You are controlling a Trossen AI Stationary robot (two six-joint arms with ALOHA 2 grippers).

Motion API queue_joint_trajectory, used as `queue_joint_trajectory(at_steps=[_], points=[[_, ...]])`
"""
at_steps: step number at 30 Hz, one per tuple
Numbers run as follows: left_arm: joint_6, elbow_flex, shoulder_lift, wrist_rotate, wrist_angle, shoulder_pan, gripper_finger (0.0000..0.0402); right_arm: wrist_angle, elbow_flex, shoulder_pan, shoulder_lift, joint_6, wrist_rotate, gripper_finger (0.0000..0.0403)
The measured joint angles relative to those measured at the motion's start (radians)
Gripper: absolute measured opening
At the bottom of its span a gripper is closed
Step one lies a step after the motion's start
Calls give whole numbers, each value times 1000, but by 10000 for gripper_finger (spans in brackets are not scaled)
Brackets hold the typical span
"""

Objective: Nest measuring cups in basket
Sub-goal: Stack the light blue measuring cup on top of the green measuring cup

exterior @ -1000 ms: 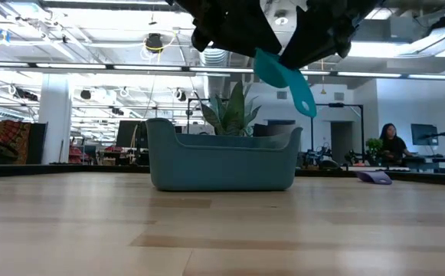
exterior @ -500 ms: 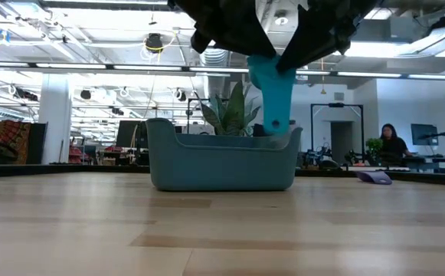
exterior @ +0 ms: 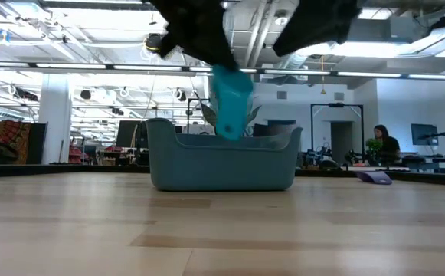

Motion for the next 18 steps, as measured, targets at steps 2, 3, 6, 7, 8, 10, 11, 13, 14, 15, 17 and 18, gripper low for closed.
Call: queue_joint_trajectory(at_steps=[2, 3, 6, 7, 8, 10, 11, 13, 14, 15, 17, 18], points=[[-97, 1, -38, -55, -87, -20, 7, 46, 0, 5, 1, -45, 10, 118], [-149, 3, -51, -67, -123, -31, 6, 64, 0, 6, 0, -67, 14, 129], [-292, 2, -94, -79, -242, -74, 5, 97, 0, 6, 1, -102, 14, 162], [-347, 2, -114, -74, -276, -94, 6, 100, 0, 6, 1, -103, 14, 172], [-401, 2, -138, -68, -330, -115, 7, 99, 0, 6, 1, -103, 14, 182], [-514, 4, -178, -43, -405, -161, 7, 91, 0, 5, 1, -102, 15, 200], [-583, 4, -196, -29, -461, -189, 7, 88, -1, 4, 1, -102, 16, 207], [-720, 3, -226, -10, -588, -248, 6, 89, -1, 4, 1, -102, 17, 219], [-794, 3, -237, 1, -633, -278, 6, 88, -1, 4, 2, -102, 17, 223], [-877, 3, -246, 9, -686, -314, 7, 88, -1, 5, 2, -101, 17, 226], [-1036, 3, -252, 27, -800, -387, 9, 87, -1, 9, 2, -99, 17, 229], [-1107, 3, -253, 49, -842, -423, 11, 85, -1, 13, 2, -99, 17, 229]])
